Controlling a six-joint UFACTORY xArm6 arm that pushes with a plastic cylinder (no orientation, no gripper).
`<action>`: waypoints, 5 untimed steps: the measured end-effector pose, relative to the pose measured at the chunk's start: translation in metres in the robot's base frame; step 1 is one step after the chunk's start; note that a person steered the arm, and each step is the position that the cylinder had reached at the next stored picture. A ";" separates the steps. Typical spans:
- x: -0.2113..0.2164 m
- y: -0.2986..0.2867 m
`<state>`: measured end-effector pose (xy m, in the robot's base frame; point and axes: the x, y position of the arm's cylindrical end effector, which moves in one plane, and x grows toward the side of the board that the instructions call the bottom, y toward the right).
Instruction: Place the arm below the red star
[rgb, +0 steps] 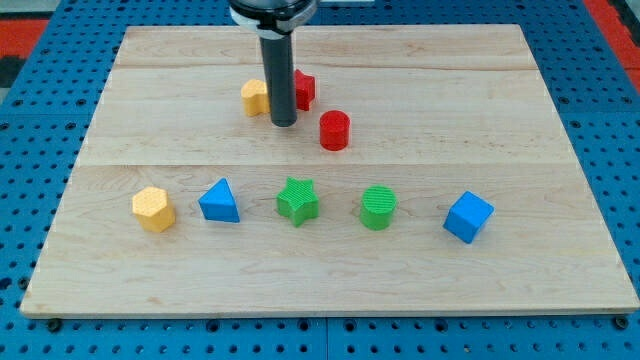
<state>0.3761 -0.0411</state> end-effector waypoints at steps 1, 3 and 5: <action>0.000 0.002; -0.001 0.002; -0.002 0.002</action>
